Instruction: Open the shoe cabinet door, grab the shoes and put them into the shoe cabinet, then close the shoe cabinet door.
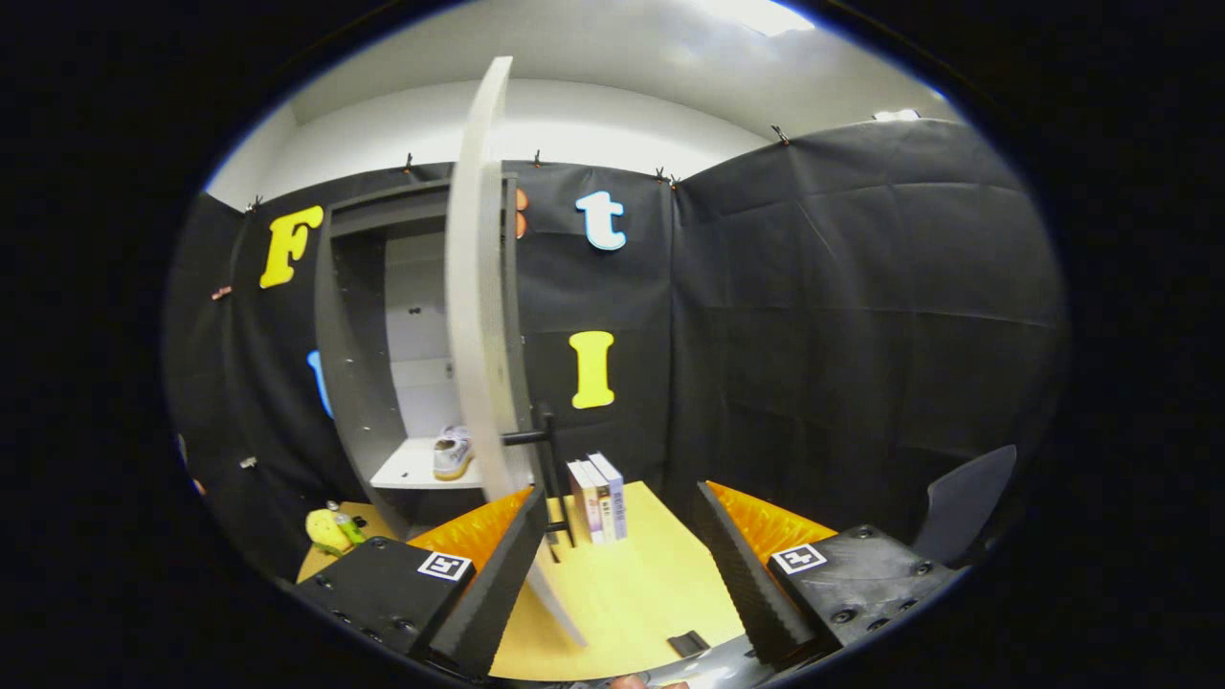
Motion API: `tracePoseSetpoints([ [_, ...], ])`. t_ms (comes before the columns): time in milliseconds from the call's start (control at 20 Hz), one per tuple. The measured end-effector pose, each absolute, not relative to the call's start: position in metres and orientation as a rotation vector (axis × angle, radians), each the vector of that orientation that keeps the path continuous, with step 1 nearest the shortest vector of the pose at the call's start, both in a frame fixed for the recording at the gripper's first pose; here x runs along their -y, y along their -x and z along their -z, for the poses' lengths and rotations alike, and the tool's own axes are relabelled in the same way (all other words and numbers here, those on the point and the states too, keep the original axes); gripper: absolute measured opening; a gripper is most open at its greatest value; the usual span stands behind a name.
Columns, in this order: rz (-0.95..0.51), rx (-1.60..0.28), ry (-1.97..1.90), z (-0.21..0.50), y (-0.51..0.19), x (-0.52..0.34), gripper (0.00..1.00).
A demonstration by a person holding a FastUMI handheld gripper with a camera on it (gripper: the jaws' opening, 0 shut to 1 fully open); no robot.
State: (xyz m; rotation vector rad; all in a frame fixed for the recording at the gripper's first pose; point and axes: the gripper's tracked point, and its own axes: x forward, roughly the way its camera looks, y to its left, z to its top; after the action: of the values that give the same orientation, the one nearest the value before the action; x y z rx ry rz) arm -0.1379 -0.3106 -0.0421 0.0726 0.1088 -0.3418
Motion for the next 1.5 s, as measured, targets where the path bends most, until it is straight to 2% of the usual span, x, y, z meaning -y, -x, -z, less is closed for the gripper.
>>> tracePoseSetpoints([
  [150, 0.358, -0.119, -0.079, 0.053, 0.110, 0.333, 0.98],
  [300, 0.315, -0.131, -0.074, 0.059, 0.091, 0.334, 0.98],
  [450, 0.320, -0.121, -0.050, 0.056, 0.086, 0.330, 0.96],
  [1000, 0.259, -0.133, -0.101, 0.065, 0.087, 0.319, 0.98],
  [1500, 0.103, -0.114, -0.133, 0.062, 0.063, 0.196, 0.98],
])
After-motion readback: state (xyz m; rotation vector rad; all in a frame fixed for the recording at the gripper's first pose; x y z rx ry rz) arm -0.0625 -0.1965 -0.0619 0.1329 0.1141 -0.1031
